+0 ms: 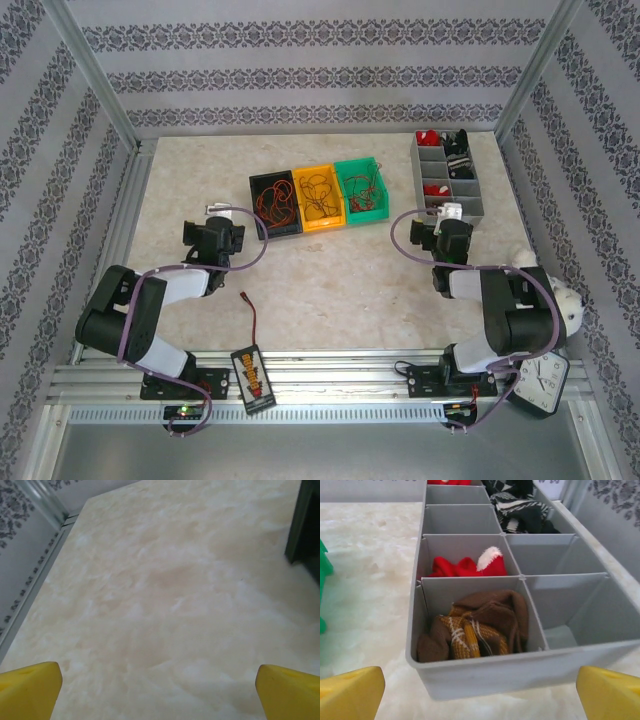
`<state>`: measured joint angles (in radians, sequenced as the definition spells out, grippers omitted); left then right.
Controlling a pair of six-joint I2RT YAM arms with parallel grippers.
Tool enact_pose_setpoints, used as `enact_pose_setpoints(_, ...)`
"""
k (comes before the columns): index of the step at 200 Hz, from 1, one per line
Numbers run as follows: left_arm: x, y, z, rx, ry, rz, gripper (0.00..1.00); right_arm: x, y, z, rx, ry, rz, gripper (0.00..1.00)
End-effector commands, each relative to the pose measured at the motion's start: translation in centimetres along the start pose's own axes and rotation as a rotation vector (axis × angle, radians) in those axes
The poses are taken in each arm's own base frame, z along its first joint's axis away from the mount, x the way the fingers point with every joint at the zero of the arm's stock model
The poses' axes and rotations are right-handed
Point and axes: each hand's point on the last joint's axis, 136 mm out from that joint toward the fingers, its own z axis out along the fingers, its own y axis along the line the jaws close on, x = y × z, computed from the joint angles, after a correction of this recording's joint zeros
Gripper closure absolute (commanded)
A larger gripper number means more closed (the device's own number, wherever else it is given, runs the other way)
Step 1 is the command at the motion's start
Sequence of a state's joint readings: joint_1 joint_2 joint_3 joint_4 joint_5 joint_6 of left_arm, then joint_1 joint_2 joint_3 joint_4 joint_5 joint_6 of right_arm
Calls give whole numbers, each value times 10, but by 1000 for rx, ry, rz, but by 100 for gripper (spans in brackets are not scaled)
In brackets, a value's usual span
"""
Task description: Untangle the cables
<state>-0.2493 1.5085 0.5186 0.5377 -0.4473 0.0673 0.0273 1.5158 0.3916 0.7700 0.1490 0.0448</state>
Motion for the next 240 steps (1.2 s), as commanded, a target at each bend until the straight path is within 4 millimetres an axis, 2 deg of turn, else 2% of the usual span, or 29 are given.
enact_pose_setpoints(1, -19, -3, 4, 68, -67, -25, 0, -29, 15, -3, -105, -136, 3, 2)
enact_pose_setpoints(41, -16, 9, 14, 38, -100, -54, 0, -29, 16, -3, -107, -119, -5, 2)
enact_pose_setpoints(46, -18, 21, 17, -15, -125, -85, 0, -29, 16, -4, -105, -123, -7, 2)
enact_pose_setpoints(54, -10, 36, 21, -73, -72, -153, 0, -29, 16, -4, -101, -123, -6, 2)
enact_pose_setpoints(65, -8, 41, 22, -42, -85, -192, 0, -29, 15, -4, -101, -121, -6, 2)
enact_pose_setpoints(80, -8, 41, 13, -9, -142, -219, 0, -29, 16, -4, -103, -120, -5, 2)
enact_pose_setpoints(96, -1, 32, 4, 63, -189, -221, 0, -29, 16, -4, -103, -121, -3, 2)
enact_pose_setpoints(104, 7, 28, 6, 74, -207, -207, 0, -28, 16, -4, -104, -119, -3, 2)
enact_pose_setpoints(111, -2, 33, 7, 46, -239, -215, 1, -29, 15, -4, -103, -120, -2, 2)
enact_pose_setpoints(121, 6, 31, 14, 64, -143, -222, 1, -29, 16, -4, -105, -121, -3, 2)
enact_pose_setpoints(130, 4, 37, 18, 71, -170, -257, 1, -29, 16, -4, -106, -121, -3, 2)
enact_pose_setpoints(240, 5, 39, 18, 77, -165, -263, 0, -29, 16, -3, -106, -119, -4, 2)
